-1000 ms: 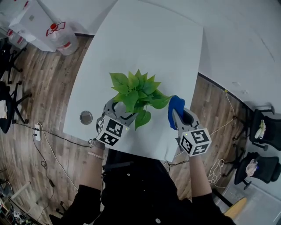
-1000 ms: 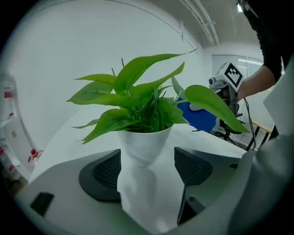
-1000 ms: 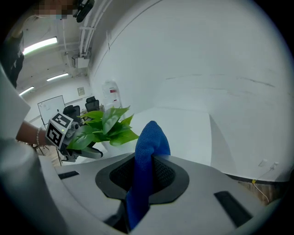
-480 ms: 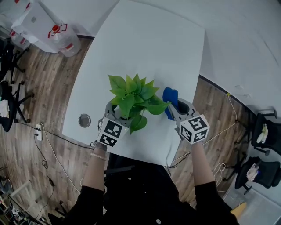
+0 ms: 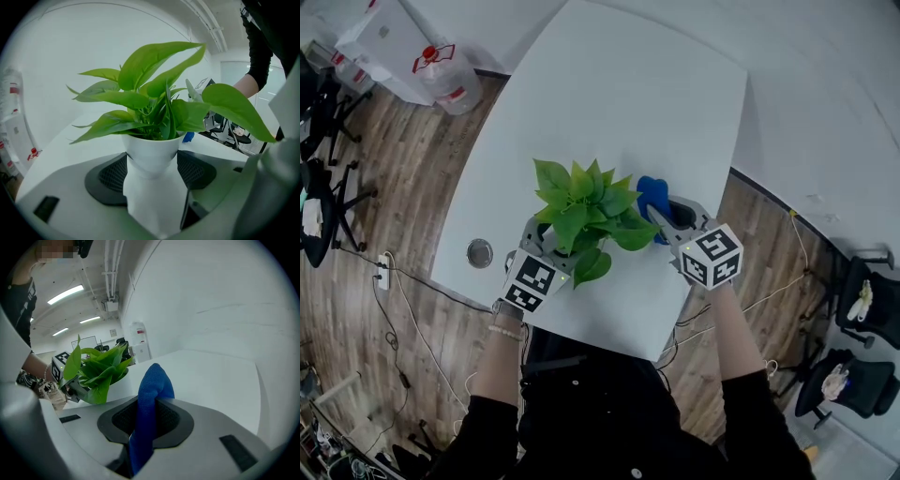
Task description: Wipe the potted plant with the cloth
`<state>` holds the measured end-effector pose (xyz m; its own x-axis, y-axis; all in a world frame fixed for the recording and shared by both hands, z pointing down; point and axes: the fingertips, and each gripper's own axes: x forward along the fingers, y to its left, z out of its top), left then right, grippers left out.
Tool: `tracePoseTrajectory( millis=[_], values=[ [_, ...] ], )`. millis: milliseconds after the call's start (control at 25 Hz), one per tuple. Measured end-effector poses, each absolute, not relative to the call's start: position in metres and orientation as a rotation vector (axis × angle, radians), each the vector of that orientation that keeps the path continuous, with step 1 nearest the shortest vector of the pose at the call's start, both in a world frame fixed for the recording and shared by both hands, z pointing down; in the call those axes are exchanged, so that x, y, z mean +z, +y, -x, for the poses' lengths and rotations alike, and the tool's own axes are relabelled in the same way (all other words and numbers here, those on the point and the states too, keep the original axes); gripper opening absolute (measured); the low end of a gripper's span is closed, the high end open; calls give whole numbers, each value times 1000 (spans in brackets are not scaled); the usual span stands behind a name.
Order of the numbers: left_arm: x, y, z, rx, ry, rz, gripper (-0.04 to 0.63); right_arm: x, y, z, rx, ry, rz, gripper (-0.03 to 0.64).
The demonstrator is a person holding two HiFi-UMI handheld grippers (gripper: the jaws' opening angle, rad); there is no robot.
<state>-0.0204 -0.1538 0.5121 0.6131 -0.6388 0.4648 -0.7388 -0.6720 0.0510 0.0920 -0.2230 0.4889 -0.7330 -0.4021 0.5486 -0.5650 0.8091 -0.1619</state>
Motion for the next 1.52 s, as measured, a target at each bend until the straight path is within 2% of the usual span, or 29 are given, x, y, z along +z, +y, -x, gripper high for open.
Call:
tracePoseTrajectory(
  millis=[400, 760, 1080, 1520],
  values=[
    [513, -156, 22, 623, -1129, -2595, 344, 487, -232, -43, 520, -2607, -422, 95],
    [512, -155, 21, 628, -1137, -2582, 344, 488, -243, -20, 769, -2695, -366, 95],
    [513, -155, 20, 622, -1149, -2571, 344, 492, -236, -27, 886, -2720, -392, 95],
    [514, -155, 19, 609, -1179, -2547, 344, 496, -211, -42, 881, -2741, -494, 95]
  ],
)
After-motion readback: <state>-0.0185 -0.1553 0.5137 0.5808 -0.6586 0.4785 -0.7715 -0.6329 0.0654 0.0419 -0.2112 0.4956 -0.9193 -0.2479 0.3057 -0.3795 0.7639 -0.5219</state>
